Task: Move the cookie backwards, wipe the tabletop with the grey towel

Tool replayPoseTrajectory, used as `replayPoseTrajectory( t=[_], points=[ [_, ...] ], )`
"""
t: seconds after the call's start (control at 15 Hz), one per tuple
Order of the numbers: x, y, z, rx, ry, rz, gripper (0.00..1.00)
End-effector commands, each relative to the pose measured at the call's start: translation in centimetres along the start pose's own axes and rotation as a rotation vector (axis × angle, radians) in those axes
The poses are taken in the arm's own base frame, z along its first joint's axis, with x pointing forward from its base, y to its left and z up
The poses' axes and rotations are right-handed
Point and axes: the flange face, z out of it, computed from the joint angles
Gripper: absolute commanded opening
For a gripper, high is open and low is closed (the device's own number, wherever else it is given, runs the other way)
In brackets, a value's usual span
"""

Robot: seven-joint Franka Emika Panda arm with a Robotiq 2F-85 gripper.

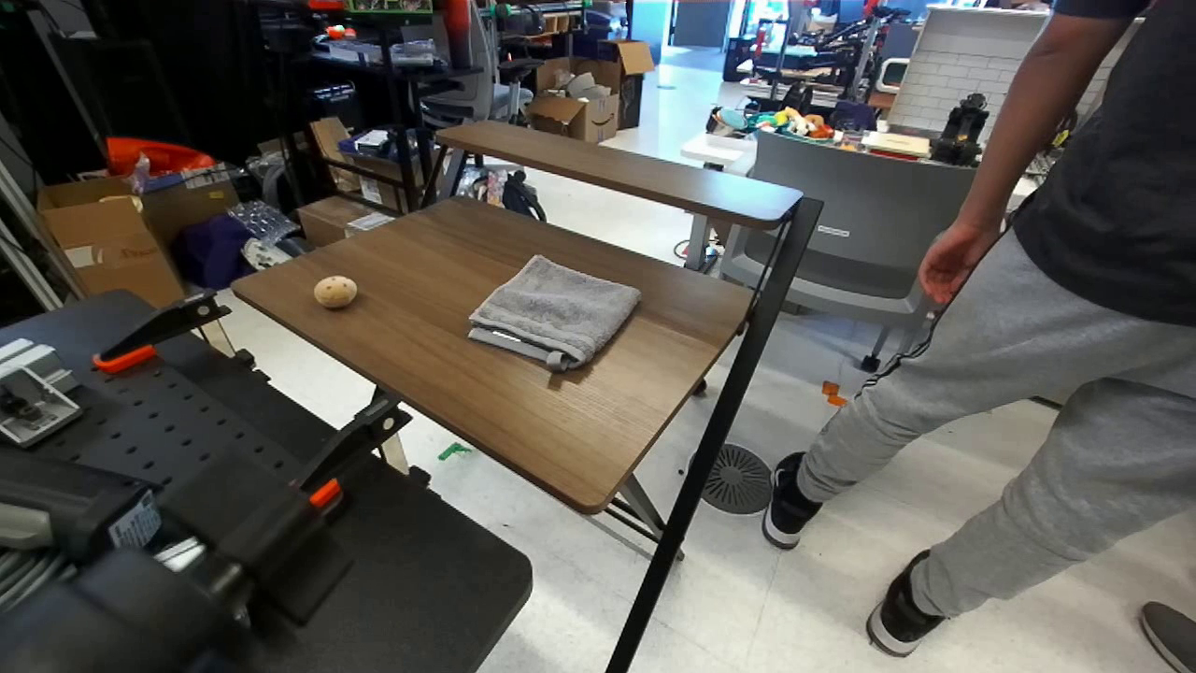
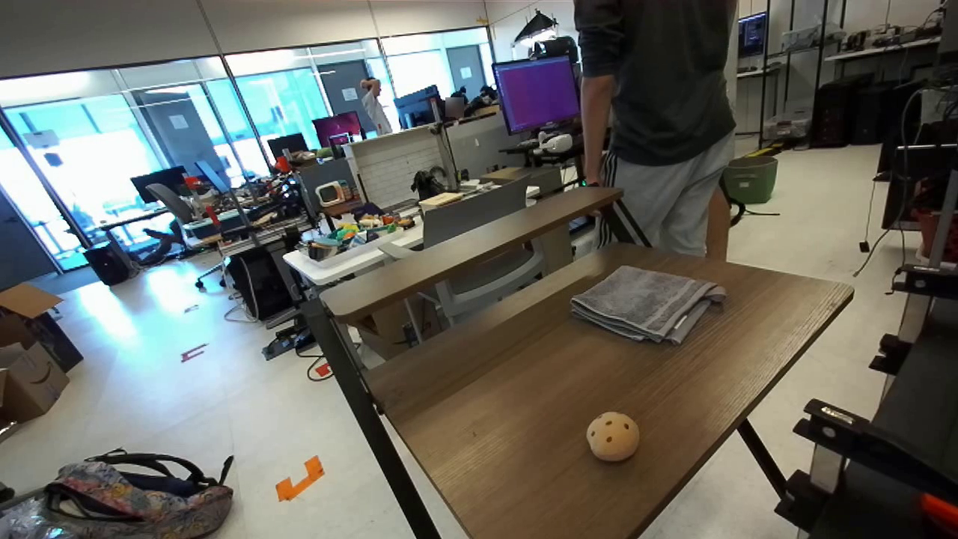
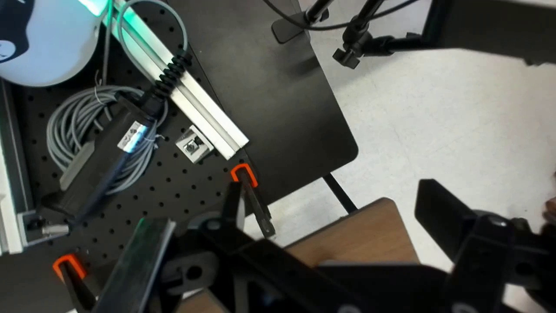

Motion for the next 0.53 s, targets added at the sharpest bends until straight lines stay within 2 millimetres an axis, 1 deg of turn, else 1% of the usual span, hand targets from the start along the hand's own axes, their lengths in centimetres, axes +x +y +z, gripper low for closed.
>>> replayPoseTrajectory(
  t=[0.0, 0.07, 0.13, 0.2, 0.47],
  points=[
    [3.6, 0.5, 5.3, 0.007, -0.041, 0.201, 1.0],
    [1.8, 1.5, 3.9, -0.006, -0.014, 0.109, 1.0],
    [2.3, 1.6, 4.8, -0.018, -0.028, 0.124, 1.0],
    [2.5, 1.5, 4.9, -0.021, -0.037, 0.125, 1.0],
    [2.2, 1.2, 4.3, -0.011, -0.022, 0.114, 1.0]
  ],
)
